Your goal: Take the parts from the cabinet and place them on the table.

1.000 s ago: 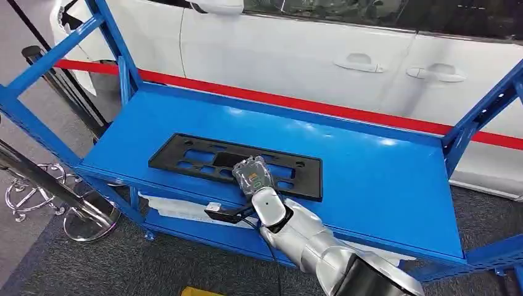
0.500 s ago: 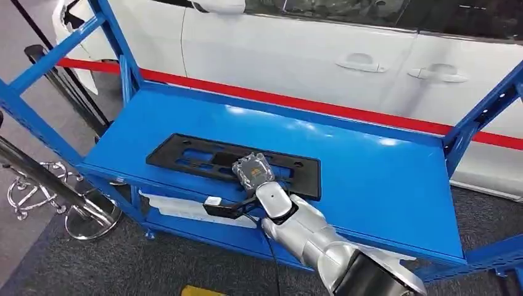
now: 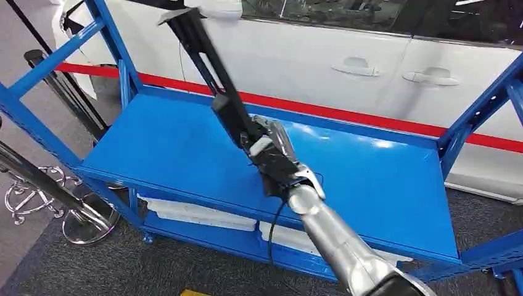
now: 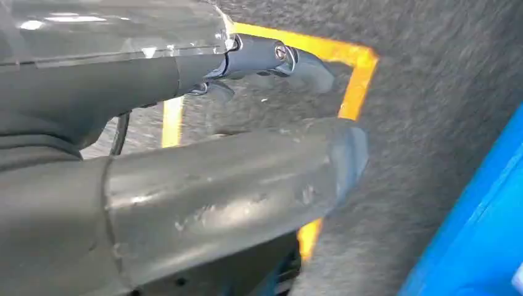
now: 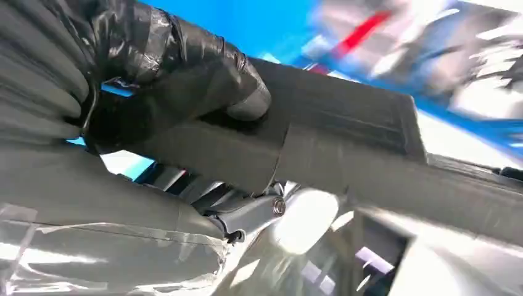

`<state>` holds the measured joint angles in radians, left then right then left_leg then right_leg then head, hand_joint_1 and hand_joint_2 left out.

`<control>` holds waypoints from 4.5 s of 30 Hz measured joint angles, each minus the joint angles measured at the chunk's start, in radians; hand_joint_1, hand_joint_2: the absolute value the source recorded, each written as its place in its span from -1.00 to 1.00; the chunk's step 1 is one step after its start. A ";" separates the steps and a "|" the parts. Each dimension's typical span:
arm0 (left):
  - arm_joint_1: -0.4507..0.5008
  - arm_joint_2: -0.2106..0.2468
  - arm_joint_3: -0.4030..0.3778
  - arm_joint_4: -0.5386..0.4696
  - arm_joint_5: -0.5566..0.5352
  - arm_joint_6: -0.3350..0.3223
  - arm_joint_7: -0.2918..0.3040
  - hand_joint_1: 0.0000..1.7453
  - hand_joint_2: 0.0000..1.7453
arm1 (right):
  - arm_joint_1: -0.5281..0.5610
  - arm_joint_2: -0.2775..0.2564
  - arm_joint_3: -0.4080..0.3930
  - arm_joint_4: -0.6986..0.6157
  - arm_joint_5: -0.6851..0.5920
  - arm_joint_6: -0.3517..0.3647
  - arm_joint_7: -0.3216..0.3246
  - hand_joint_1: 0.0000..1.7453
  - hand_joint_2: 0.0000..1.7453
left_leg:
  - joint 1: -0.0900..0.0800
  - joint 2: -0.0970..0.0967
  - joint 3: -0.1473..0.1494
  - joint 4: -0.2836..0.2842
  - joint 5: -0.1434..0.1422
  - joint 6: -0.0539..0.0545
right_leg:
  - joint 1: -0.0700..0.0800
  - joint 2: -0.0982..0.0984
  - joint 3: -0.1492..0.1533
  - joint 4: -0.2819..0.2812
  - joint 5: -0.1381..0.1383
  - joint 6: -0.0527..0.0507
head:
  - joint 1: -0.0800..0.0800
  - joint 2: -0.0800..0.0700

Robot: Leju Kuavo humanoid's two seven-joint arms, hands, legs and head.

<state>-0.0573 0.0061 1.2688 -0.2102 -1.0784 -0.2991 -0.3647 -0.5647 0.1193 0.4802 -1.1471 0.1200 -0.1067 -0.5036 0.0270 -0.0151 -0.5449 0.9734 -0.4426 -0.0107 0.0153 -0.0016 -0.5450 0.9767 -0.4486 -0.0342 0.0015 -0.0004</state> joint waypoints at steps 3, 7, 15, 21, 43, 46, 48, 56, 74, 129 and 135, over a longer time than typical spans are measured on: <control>0.011 -0.006 0.019 0.000 0.016 -0.010 -0.018 -1.00 -1.00 | 0.150 -0.063 -0.044 -0.283 -0.138 0.114 -0.059 1.00 1.00 | 0.001 0.000 -0.008 0.000 0.006 0.021 | -0.008 0.002 -0.016 0.027 -0.024 0.020 | -0.001 0.000; 0.016 -0.010 0.045 0.000 0.039 -0.015 -0.033 -1.00 -1.00 | 0.264 -0.137 -0.078 -0.566 -0.296 0.293 -0.093 1.00 1.00 | -0.001 0.005 -0.013 0.000 0.004 0.035 | -0.014 0.002 -0.155 0.321 -0.174 0.036 | -0.001 0.000; 0.013 -0.024 0.067 0.000 0.042 -0.017 -0.037 -1.00 -1.00 | 0.345 -0.196 -0.100 -0.795 -0.316 0.326 -0.093 1.00 1.00 | -0.007 0.005 -0.008 0.002 -0.004 0.016 | -0.004 0.000 -0.016 0.012 -0.008 0.004 | -0.001 0.000; 0.011 -0.026 0.071 0.000 0.042 -0.019 -0.037 -1.00 -1.00 | 0.359 -0.204 -0.103 -0.840 -0.317 0.326 -0.092 1.00 1.00 | -0.006 0.009 -0.094 0.203 -0.130 -0.008 | -0.016 -0.005 -0.007 -0.011 0.005 -0.017 | -0.001 0.000; 0.015 -0.039 0.124 0.000 0.092 0.021 -0.051 -1.00 -1.00 | 0.589 -0.389 -0.100 -0.990 -0.200 0.476 -0.180 1.00 1.00 | -0.008 0.076 0.013 -0.007 -0.013 0.035 | -0.014 -0.061 -0.015 0.047 -0.014 0.024 | -0.001 0.000; 0.015 -0.041 0.132 0.000 0.092 0.023 -0.050 -1.00 -1.00 | 0.605 -0.396 -0.100 -1.001 -0.200 0.476 -0.182 1.00 1.00 | -0.016 0.106 0.017 -0.006 -0.020 0.017 | 0.000 -0.057 -0.005 0.005 -0.017 0.012 | -0.001 0.000; 0.009 -0.041 0.138 0.000 0.094 0.023 -0.050 -1.00 -1.00 | 0.618 -0.400 -0.100 -1.006 -0.200 0.477 -0.181 1.00 1.00 | -0.019 0.130 0.027 -0.012 -0.022 0.005 | -0.007 -0.032 -0.002 -0.007 -0.009 -0.002 | -0.002 0.000; 0.015 -0.042 0.140 0.000 0.094 0.024 -0.049 -1.00 -1.00 | 0.628 -0.402 -0.100 -1.012 -0.200 0.481 -0.181 1.00 1.00 | -0.010 0.018 -0.078 0.229 -0.112 -0.005 | -0.012 0.057 0.003 -0.007 -0.002 -0.015 | -0.001 0.000; 0.009 -0.057 0.135 0.000 0.064 0.064 -0.115 -1.00 -1.00 | 0.603 -0.417 -0.099 -1.014 -0.233 0.490 -0.131 1.00 1.00 | -0.015 0.088 0.043 -0.010 -0.037 0.040 | -0.009 -0.025 -0.003 0.009 -0.014 0.014 | -0.001 0.000; 0.012 -0.040 0.113 0.000 -0.001 0.111 -0.030 -1.00 -1.00 | 0.560 -0.420 0.014 -1.002 -0.245 0.524 -0.136 1.00 1.00 | -0.017 0.028 0.046 -0.021 -0.027 0.051 | -0.024 -0.002 -0.141 0.277 -0.166 0.056 | 0.000 0.000; 0.012 -0.041 0.113 0.000 -0.032 0.181 0.262 -1.00 -1.00 | 0.527 -0.420 0.033 -0.982 -0.250 0.533 -0.143 1.00 1.00 | -0.019 0.028 0.005 -0.007 0.000 0.041 | -0.015 -0.001 0.075 0.004 -0.060 0.016 | -0.001 0.000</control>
<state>-0.0457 -0.0350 1.3817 -0.2102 -1.1109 -0.1186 -0.1031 -0.0374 -0.3006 0.5135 -2.1290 -0.1301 0.4265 -0.6470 0.0082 0.0132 -0.5404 0.9660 -0.4423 0.0307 0.0002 -0.0024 -0.4696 0.9806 -0.5083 -0.0181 0.0008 -0.0004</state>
